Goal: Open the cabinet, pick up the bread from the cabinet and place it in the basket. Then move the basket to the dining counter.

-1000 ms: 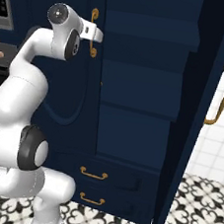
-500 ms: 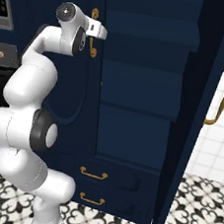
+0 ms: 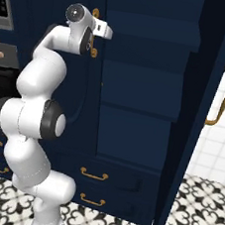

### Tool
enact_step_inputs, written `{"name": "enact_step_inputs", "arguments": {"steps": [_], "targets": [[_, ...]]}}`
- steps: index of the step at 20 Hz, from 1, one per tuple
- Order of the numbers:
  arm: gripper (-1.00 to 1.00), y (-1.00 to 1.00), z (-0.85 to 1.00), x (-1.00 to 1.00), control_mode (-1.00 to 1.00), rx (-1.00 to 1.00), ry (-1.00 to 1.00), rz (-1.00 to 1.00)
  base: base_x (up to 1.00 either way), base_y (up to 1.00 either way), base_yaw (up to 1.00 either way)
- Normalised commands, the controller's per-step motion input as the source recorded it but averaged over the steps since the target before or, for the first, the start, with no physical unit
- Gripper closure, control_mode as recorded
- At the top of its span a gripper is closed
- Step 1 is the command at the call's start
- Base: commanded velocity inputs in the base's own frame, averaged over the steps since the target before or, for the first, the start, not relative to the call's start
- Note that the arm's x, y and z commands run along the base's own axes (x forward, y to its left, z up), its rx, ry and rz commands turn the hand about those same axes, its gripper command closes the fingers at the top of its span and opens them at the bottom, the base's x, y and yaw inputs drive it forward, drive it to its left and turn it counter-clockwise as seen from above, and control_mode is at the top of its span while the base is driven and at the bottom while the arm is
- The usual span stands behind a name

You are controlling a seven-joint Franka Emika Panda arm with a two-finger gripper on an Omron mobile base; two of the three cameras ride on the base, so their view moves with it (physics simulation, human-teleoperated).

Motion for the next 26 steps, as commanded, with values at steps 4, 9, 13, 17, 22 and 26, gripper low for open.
{"name": "enact_step_inputs", "arguments": {"steps": [4, 9, 13, 17, 22, 26], "targets": [[-1.00, 0.02, -0.31, 0.46, -1.00, 0.00, 0.00, 0.00, 0.00, 0.00, 0.00], [1.00, 0.41, -0.38, 0.23, -1.00, 0.01, -0.04, 0.04, 0.00, 0.00, 0.00], [1.00, 0.83, -0.47, 0.08, -1.00, 0.05, -0.13, 0.21, 0.00, 0.00, 0.00], [1.00, 0.51, -0.21, 0.46, -1.00, 0.04, 0.00, 0.24, 0.00, 0.00, 0.00], [1.00, 0.95, 0.20, -0.50, -1.00, -0.06, 0.01, 0.15, 0.00, 0.00, 0.00], [1.00, 0.94, 0.53, -1.00, -1.00, -0.11, 0.01, 0.05, 0.00, 0.00, 0.00]]}}
